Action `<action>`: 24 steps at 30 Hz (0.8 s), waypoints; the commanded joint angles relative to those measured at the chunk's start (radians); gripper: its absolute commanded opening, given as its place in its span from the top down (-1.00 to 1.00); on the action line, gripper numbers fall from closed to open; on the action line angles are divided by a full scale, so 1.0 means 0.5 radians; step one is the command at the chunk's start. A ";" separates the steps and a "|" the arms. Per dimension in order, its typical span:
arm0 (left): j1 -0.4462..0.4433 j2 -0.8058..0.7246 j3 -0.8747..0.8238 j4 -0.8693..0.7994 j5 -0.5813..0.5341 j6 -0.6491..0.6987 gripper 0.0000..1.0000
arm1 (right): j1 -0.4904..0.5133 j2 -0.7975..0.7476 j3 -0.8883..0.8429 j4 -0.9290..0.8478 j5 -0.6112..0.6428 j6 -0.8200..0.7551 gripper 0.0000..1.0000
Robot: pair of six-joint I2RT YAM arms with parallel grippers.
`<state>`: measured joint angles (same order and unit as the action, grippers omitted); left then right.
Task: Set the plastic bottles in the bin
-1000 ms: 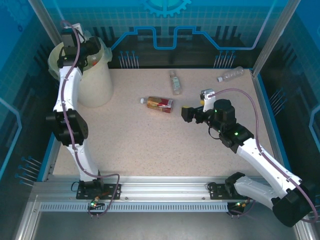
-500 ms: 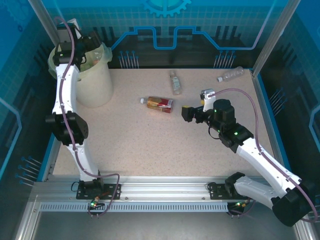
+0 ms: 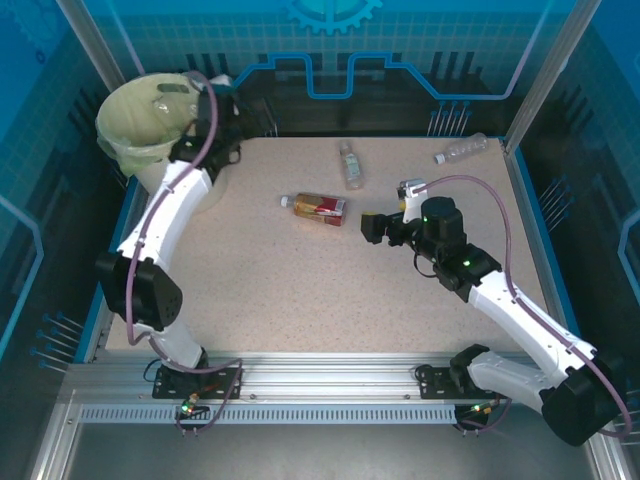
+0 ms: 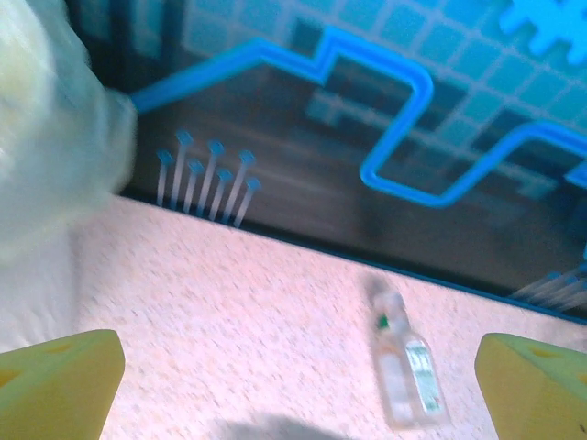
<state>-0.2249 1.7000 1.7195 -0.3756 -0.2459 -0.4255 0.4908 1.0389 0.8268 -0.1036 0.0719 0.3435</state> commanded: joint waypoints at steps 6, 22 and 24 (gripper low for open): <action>-0.295 0.131 -0.143 -0.116 -0.256 -0.849 -0.98 | 0.025 -0.052 0.014 -0.119 0.157 0.054 -0.99; -0.462 0.696 0.077 -0.680 0.022 -1.975 -0.98 | -0.003 -0.245 -0.018 -0.296 0.298 0.031 -0.99; -0.486 0.776 0.134 -0.723 0.053 -2.044 -0.98 | -0.006 -0.263 -0.026 -0.302 0.308 0.033 -0.99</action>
<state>-0.4412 2.0502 1.7237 -0.6685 -0.2630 -1.3506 0.4900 0.9318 0.8249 -0.2298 0.2016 0.3618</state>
